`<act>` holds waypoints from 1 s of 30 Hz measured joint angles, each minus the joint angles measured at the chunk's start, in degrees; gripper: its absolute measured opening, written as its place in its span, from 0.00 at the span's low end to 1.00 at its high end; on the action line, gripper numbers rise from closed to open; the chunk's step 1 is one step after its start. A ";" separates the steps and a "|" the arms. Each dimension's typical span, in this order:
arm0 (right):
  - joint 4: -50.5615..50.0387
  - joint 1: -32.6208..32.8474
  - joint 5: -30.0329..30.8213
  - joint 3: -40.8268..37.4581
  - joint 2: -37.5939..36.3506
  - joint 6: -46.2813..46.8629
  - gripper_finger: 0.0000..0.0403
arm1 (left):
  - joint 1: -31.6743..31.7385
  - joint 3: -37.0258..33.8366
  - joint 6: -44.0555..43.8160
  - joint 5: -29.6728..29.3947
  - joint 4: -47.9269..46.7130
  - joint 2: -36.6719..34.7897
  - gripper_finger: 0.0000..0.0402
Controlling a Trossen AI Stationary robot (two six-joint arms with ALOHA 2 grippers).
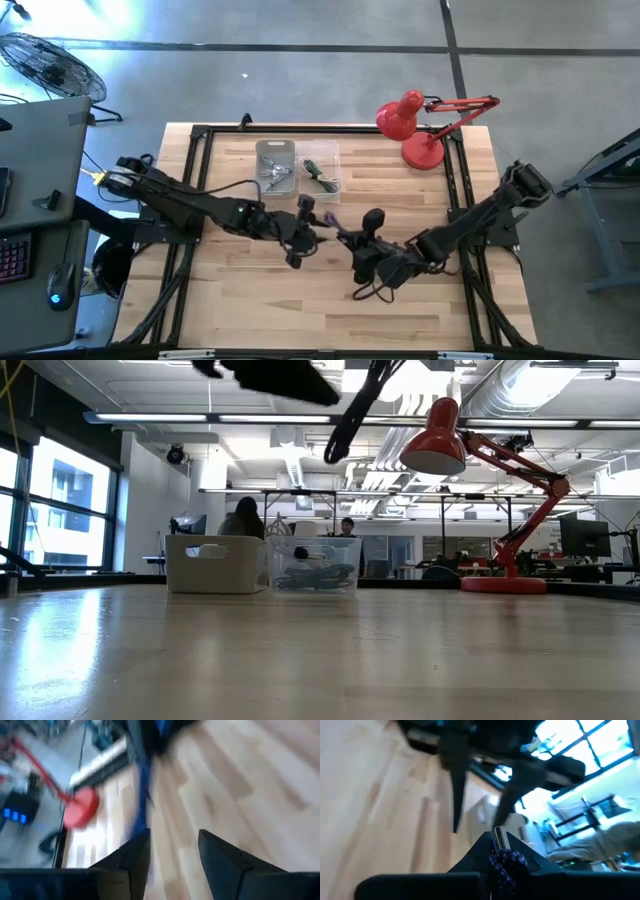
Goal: Pick & Place USB Port
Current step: Put the purple patterned charger cable into the white bin
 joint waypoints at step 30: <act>0.21 -36.23 -27.27 0.02 0.98 5.62 0.05 | -1.88 -0.07 -22.18 -12.57 -33.89 -5.29 0.40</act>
